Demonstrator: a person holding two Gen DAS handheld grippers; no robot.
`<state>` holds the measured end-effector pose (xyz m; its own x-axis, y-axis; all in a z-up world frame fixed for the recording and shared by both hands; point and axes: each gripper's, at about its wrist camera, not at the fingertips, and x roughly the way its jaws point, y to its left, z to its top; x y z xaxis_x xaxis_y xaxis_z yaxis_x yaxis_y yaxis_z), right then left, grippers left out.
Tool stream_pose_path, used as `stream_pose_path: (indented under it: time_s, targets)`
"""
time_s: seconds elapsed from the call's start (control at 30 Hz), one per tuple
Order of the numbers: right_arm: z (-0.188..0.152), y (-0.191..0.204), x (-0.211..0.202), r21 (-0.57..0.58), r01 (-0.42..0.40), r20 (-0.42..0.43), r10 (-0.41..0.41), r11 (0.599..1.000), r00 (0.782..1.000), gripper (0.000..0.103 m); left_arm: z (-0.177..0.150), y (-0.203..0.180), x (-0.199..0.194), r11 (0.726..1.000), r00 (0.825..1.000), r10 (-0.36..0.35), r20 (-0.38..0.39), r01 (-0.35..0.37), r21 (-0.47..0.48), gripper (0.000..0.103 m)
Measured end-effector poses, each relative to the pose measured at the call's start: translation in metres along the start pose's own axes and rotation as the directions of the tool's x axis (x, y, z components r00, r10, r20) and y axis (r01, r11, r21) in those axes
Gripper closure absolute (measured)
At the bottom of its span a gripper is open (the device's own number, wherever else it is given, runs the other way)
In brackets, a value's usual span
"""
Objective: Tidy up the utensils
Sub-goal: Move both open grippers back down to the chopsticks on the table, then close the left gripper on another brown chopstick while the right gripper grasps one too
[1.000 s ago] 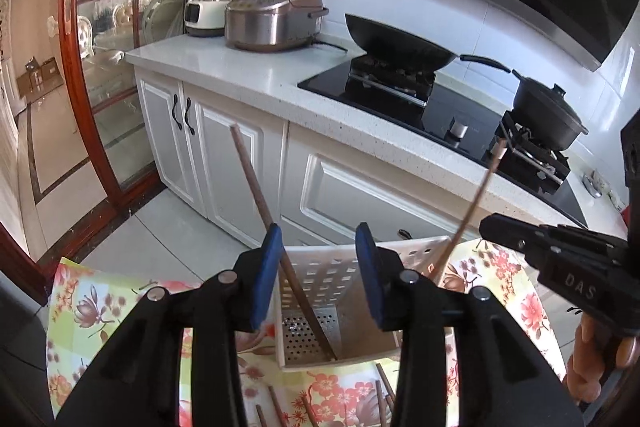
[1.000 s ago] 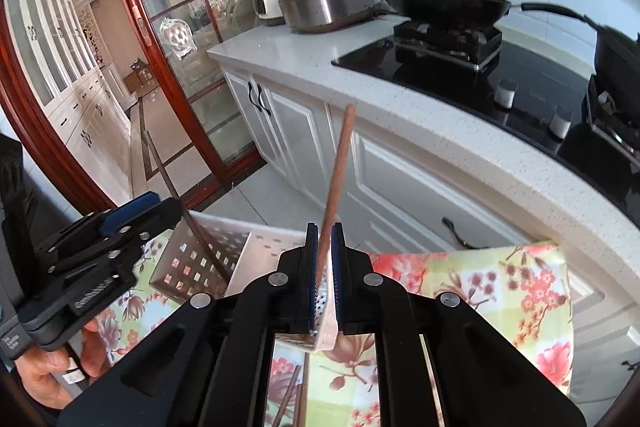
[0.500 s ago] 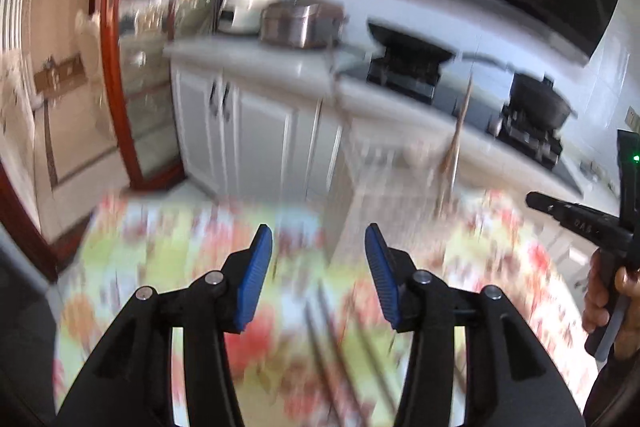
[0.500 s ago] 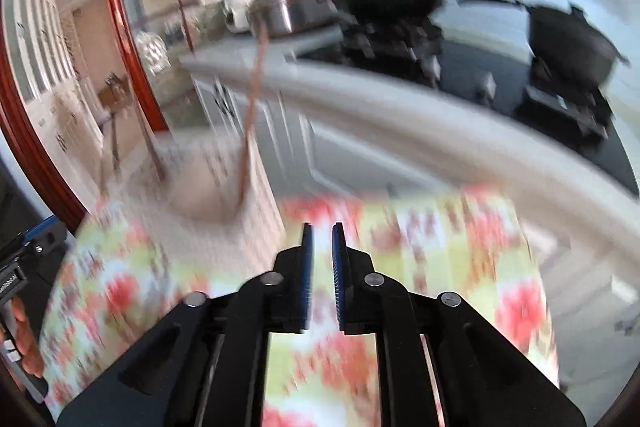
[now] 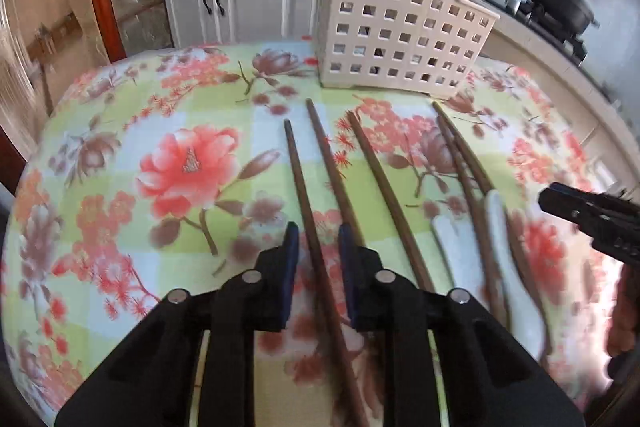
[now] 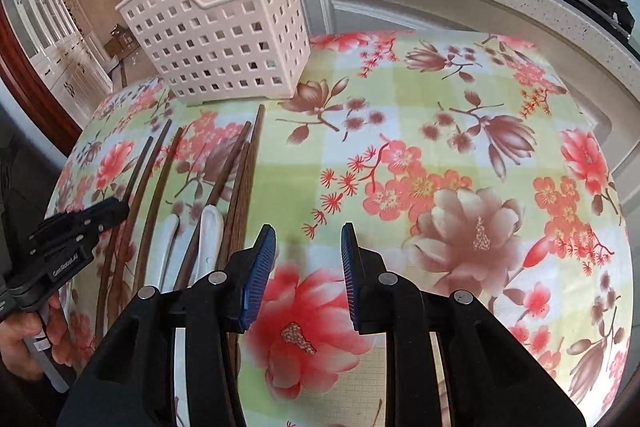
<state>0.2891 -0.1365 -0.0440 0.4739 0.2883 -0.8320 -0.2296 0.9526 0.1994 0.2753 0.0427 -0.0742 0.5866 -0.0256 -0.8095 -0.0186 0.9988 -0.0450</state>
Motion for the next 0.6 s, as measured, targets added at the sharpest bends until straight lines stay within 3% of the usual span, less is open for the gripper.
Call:
stream_pose_path:
  time_s: [0.13,0.6]
  targets:
    - [0.003,0.008,0.008,-0.028,-0.013,-0.024,0.012,1.0,1.0,0.084,0.01,-0.006,0.006,0.998,0.999,0.053,-0.007,-0.053,0.04,0.095]
    - [0.021,0.023,0.027,-0.032,-0.029,-0.056,0.027,0.999,0.998,0.084,0.009,0.002,0.005,1.0,1.0,0.007,0.006,-0.007,0.012,0.095]
